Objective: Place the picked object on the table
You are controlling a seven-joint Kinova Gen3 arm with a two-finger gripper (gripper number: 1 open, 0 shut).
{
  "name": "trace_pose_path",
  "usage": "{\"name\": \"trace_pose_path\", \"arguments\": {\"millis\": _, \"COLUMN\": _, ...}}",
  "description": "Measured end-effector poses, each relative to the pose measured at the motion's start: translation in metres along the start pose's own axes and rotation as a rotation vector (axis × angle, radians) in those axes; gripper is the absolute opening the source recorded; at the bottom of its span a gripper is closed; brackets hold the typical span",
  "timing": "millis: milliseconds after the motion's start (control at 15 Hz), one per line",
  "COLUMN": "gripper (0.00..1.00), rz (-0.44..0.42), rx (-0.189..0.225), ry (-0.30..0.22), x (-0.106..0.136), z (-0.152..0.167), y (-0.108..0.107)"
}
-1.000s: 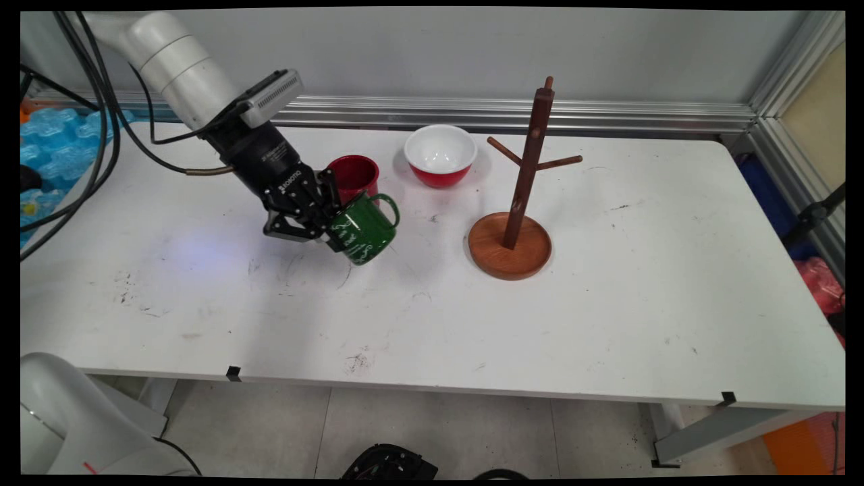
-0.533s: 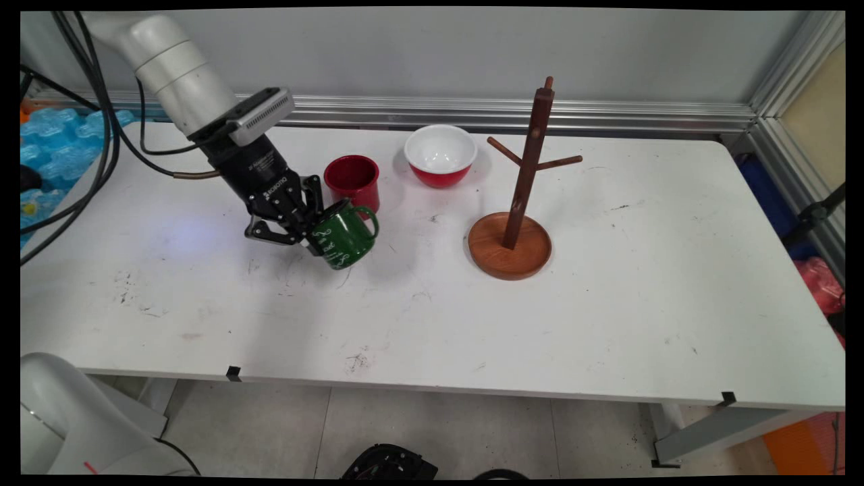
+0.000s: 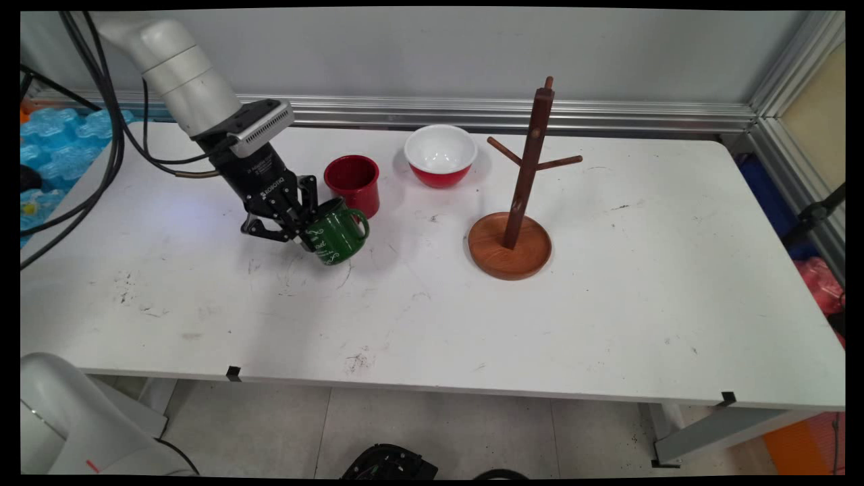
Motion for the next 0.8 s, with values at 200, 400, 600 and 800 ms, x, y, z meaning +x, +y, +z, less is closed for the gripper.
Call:
{"name": "trace_pose_path", "arguments": {"millis": 200, "gripper": 0.0, "rz": 0.012, "rx": 0.011, "ry": -0.012, "x": -0.002, "z": 0.001, "y": -0.005}}
{"name": "trace_pose_path", "arguments": {"millis": 400, "gripper": 0.0, "rz": 0.02, "rx": 0.022, "ry": -0.021, "x": -0.003, "z": 0.003, "y": -0.011}}
{"name": "trace_pose_path", "arguments": {"millis": 600, "gripper": 0.0, "rz": 0.028, "rx": 0.027, "ry": -0.034, "x": -0.006, "z": 0.004, "y": -0.014}}
{"name": "trace_pose_path", "arguments": {"millis": 800, "gripper": 0.0, "rz": 0.038, "rx": 0.025, "ry": -0.055, "x": -0.012, "z": 0.005, "y": -0.015}}
